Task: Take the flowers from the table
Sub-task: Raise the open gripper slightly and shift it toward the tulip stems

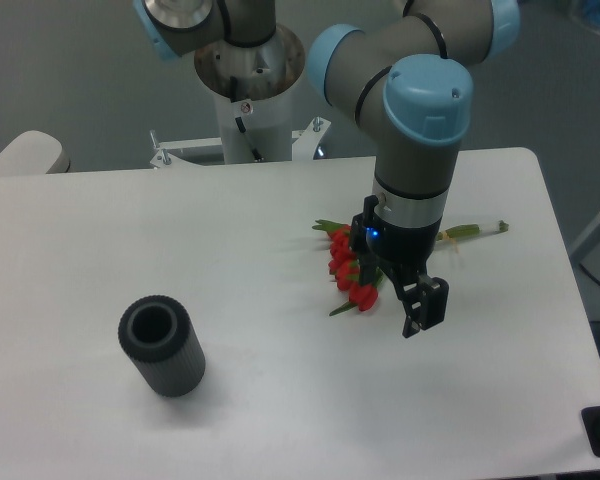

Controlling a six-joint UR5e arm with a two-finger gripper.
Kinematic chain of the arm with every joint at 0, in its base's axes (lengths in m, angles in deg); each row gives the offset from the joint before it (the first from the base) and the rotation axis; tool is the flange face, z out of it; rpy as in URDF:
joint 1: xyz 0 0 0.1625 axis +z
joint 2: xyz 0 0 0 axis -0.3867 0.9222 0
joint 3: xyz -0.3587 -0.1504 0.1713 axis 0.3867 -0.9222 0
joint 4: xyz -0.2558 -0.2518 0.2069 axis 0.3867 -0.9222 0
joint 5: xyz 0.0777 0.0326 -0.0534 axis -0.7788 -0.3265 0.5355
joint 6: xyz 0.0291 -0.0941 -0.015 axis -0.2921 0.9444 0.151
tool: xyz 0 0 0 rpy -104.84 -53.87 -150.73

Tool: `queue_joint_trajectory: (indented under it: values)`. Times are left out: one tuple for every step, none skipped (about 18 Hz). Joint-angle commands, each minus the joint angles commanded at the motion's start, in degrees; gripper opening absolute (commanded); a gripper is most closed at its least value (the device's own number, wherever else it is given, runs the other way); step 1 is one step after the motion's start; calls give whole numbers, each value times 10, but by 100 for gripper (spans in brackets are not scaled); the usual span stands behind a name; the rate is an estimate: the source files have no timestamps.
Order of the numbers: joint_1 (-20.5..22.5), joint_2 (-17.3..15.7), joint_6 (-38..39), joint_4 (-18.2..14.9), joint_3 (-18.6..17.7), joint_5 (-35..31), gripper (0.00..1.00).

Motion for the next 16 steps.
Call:
queue_joint_trajectory:
  values:
    - [0,0,-2,0,0,-1,100]
    - [0,0,-3,1,-4,-2,100]
    - [0,-1,-5,2,-7,-3,100]
    - [0,-1,-5,1,-8,-4,100]
    - [0,-2,-5,1,-8,-4,100]
    - [1,-3,-5,1,-9,-5,100]
    - [2,-4,-6,1,-9,-5,100]
    - [3,-5,-6,-1,-10,-6,100]
    - [4,-7,-6,-2,-12,-6,100]
    - [5,-9,-6,-2,-18,-7,100]
    - [7,-10,-6,0,-23,-7,100]
    - [7,-12,-5,-1,-26,-8,100]
    - [8,-15,-5,-2,-30,-11,100]
    - [10,-18,-6,-2,-36,-21,100]
    - [11,-18,-6,-3,-44,-33,100]
    - [11,-21,-6,-4,-49,-44,100]
